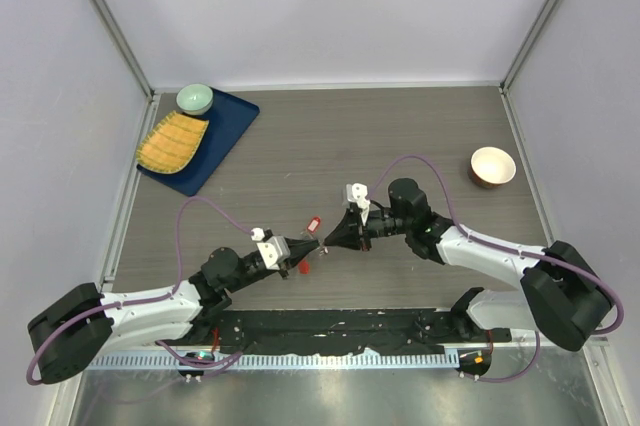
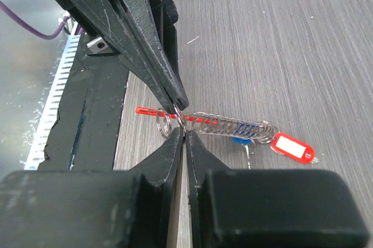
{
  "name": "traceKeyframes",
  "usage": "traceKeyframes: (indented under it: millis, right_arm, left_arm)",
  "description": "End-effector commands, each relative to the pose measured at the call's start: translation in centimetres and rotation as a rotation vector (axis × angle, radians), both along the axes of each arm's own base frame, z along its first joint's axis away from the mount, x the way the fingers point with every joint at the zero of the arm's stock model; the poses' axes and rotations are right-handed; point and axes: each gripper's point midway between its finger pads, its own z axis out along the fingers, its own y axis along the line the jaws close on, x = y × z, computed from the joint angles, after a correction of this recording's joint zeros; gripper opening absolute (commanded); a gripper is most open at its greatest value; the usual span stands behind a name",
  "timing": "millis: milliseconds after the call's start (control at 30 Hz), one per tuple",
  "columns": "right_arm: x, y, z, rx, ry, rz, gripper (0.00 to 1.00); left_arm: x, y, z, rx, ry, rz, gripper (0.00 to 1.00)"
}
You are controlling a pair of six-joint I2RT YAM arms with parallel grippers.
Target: Put the keys on the keyring
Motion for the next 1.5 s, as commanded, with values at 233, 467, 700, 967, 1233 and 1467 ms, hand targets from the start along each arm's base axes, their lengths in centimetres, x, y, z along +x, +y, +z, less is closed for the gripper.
traceKeyframes:
  millis: [233, 467, 700, 967, 1233, 1467]
  right_arm:
    - [-0.3, 0.4, 1.1, 0.014, -0.011, 0.048, 0.05]
    - [-0.4, 0.7, 0.5, 0.008, 0.029, 0.066, 0.01]
    - [-0.4, 1.5, 0.9, 0.067, 0.066, 0.085, 0.01]
    - [0.0, 1.1, 0.7, 0.05, 0.054, 0.033, 0.08]
    - [0.1, 0.0, 1.8, 0.045, -0.045, -0.008, 0.23]
    - [0.1, 0.3, 1.9, 0.047, -0.057, 0.015, 0.27]
  left_arm:
    - [0.1, -0.2, 3.3, -0.074, -0.078, -0.007, 0.0]
    - [-0.3, -0.4, 4.4, -0.106, -0.102, -0.029, 0.0]
    - [-0.6, -1.0, 4.9, -0.123, -0.101, -0.062, 0.0]
    - [-0.2, -0.7, 4.7, -0.134, -0.094, -0.033, 0.0]
    - [0.1, -0.2, 4.3, -0.132, -0.086, -0.006, 0.0]
    - [-0.1, -0.2, 4.8, -0.145, -0.091, -0.013, 0.0]
